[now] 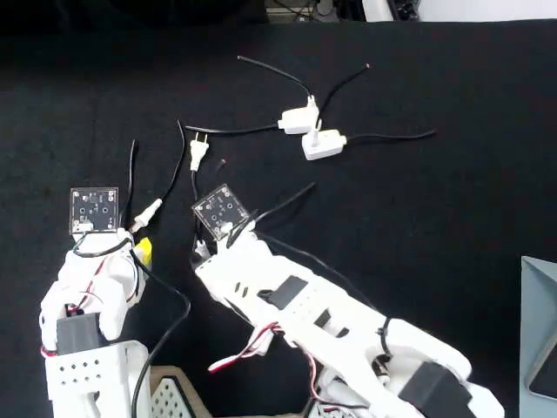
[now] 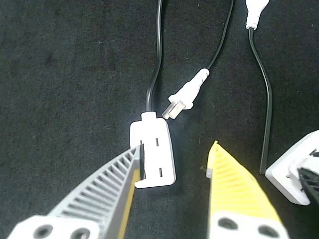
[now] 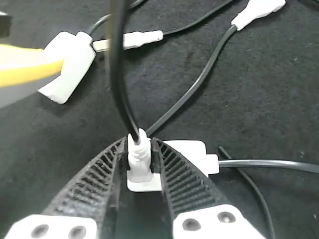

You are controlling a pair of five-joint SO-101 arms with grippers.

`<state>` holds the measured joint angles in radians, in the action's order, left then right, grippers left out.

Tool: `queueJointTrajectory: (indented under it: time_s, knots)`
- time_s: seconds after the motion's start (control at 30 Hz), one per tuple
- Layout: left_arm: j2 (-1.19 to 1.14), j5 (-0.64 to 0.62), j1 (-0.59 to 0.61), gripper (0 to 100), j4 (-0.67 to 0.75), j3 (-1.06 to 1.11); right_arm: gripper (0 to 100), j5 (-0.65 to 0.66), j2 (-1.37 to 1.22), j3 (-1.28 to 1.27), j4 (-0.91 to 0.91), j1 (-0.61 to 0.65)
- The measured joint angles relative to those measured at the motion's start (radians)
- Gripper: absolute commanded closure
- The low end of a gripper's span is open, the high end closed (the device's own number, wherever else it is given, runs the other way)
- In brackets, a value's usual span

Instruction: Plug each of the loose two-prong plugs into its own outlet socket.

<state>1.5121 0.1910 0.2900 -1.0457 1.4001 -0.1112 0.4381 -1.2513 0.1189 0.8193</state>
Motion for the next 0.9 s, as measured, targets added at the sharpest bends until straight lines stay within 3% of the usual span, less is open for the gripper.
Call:
queueJointTrajectory:
  time_s: [0.27,0.57,0.9]
  knots:
    - [0.0,0.0,0.0,78,0.0,0.014,98.7,0.069,-0.046,0.002,-0.029,-0.003]
    - [0.0,0.0,0.0,78,0.0,0.017,98.7,0.236,-0.057,0.002,-0.028,-0.006]
    - [0.0,0.0,0.0,78,0.0,0.017,98.7,0.267,-0.13,0.138,0.192,-0.006]
